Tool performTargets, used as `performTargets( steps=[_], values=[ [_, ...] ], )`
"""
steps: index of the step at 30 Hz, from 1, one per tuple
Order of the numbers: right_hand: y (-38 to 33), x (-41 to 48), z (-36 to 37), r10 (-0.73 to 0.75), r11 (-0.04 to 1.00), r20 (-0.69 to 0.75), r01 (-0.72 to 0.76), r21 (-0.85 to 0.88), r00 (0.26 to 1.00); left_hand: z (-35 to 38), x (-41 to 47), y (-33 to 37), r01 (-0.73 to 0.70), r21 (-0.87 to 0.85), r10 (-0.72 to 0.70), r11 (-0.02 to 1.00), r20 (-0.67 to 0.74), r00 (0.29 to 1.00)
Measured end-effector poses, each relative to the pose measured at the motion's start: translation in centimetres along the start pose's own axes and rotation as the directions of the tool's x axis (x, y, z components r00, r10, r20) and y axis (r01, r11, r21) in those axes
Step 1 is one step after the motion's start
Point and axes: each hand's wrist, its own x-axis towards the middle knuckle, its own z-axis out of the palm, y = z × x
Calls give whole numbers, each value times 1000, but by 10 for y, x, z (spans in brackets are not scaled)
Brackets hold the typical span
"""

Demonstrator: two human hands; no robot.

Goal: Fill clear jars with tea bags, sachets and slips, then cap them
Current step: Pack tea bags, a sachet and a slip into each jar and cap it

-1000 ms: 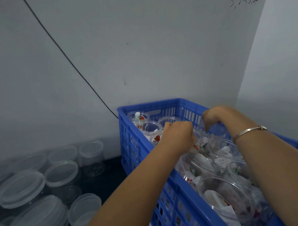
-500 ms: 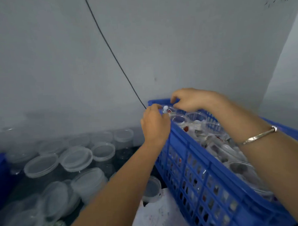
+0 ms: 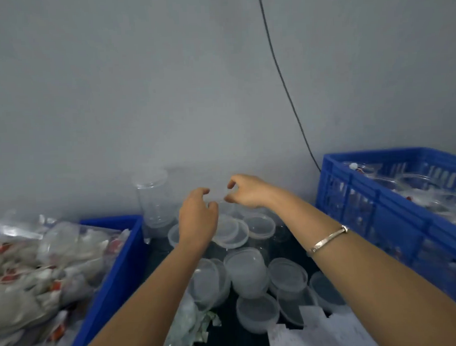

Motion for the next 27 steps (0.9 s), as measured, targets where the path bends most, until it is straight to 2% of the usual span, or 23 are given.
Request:
performTargets(
  steps=[5,8,10,12,14,17,19,23,27],
  values=[
    [-47,38,43,-29,978,-80,44,202,996,-37,10,-35,1,-27,-5,1000,-136,991],
    [-71,55,60,-45,955,-32,53,290,998,-53,18,-48,12,-51,-25,999,-257,966],
    [-82,63,72,-75,947,23,64,314,997,-59,27,-58,80,-114,-111,990,-297,949],
    [-88,69,86,-94,944,56,71,323,994,-62,37,-67,197,-198,-243,960,-240,940],
    [-91,74,97,-100,944,57,77,319,993,-62,47,-75,334,-231,-365,914,-107,925],
    [-88,77,106,-95,948,67,69,311,993,-62,60,-87,450,-125,-449,884,42,893],
    [-85,81,107,-88,943,73,59,327,994,-63,66,-94,474,-116,-464,873,102,880],
    [-84,90,108,-95,926,72,62,373,993,-60,78,-101,454,-222,-427,863,162,890],
    [-83,85,121,-164,901,43,132,412,985,-48,70,-92,371,-305,-359,877,97,928]
  ],
)
